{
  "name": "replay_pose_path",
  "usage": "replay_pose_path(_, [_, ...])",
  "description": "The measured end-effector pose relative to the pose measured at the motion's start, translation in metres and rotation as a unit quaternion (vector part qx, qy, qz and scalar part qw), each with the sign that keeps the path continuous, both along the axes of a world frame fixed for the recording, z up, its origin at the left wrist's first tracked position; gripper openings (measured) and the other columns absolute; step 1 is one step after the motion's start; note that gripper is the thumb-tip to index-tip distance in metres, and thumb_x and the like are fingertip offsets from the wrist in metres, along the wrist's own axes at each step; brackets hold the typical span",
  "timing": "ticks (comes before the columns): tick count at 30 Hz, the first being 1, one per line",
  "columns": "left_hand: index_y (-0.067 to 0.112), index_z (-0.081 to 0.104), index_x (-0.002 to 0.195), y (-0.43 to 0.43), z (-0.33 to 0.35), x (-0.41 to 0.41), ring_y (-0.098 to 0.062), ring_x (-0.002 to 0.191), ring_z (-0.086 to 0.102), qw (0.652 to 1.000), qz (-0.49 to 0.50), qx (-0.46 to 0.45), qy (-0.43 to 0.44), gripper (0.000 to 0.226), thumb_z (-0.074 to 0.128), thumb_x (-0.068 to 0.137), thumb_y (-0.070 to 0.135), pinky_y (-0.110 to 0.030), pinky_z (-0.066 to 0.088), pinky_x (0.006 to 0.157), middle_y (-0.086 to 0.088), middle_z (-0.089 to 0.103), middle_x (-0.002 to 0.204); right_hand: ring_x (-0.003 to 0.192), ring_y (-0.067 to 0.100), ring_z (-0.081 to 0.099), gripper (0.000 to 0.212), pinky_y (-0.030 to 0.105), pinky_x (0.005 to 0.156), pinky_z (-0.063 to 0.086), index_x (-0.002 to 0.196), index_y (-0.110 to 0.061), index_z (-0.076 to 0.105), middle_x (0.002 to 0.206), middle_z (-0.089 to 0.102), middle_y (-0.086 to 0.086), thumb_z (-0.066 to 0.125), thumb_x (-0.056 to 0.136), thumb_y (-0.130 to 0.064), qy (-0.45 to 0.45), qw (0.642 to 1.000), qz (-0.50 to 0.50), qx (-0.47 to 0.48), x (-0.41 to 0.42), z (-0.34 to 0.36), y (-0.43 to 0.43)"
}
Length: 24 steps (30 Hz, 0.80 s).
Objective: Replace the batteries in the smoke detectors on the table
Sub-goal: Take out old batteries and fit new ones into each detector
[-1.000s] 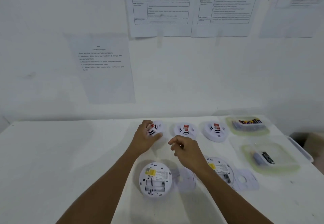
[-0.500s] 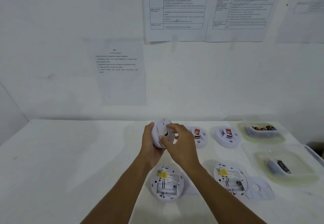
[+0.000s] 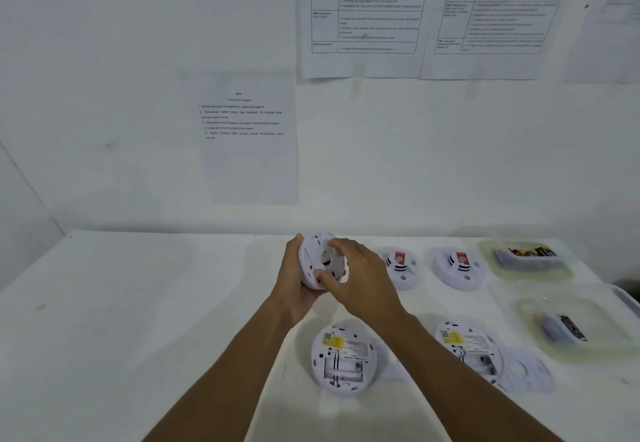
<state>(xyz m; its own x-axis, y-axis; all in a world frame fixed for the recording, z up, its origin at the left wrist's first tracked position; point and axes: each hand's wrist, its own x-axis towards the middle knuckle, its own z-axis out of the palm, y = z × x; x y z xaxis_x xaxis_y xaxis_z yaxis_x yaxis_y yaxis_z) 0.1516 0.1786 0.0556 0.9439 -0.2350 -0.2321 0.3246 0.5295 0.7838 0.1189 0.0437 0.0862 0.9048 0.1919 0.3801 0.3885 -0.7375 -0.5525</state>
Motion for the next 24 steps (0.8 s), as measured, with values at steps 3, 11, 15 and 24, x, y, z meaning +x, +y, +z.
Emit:
replay_pose_path(3, [0.013,0.069,0.104,0.002,-0.004,0.003,-0.027,0.101,0.063,0.999,0.009,-0.002,0.031,0.053,0.034,0.098,0.053,-0.042,0.050,0.090,-0.013,0.067,0.108,0.082,0.018,0.063,0.034,0.027,0.072,0.046,0.116,-0.016,0.058,0.096,0.070,0.000,0.060,0.085,-0.029,-0.025,0.999,-0.017,-0.036,0.005,0.004,0.002])
replay_pose_path(11, [0.013,0.062,0.125,0.049,-0.023,0.010,-0.037,0.109,0.058,0.996,0.038,-0.047,0.064,0.057,0.038,0.095,0.056,-0.044,0.051,0.080,-0.016,0.065,0.119,0.093,0.023,0.067,0.028,0.029,0.081,0.049,0.107,-0.008,0.073,0.102,0.073,0.006,0.051,0.092,0.000,0.061,0.995,0.023,-0.072,0.061,-0.019,-0.044])
replay_pose_path(15, [0.014,0.056,0.135,0.057,-0.029,0.011,-0.040,0.125,0.051,0.995,0.029,-0.053,0.078,0.062,0.037,0.095,0.057,-0.046,0.049,0.082,-0.015,0.063,0.127,0.104,0.022,0.063,0.030,0.025,0.085,0.045,0.115,-0.012,0.071,0.113,0.072,0.005,0.052,0.093,-0.004,0.091,0.986,0.033,-0.138,0.074,-0.037,-0.036])
replay_pose_path(24, [0.013,0.054,0.138,0.057,-0.032,0.012,-0.042,0.131,0.047,0.992,0.022,-0.082,0.097,0.065,0.035,0.095,0.059,-0.047,0.051,0.083,-0.016,0.062,0.131,0.111,0.022,0.055,0.037,0.035,0.095,0.043,0.122,-0.013,0.066,0.123,0.064,0.004,0.067,0.087,-0.022,0.131,0.959,0.096,-0.230,0.070,-0.049,-0.035])
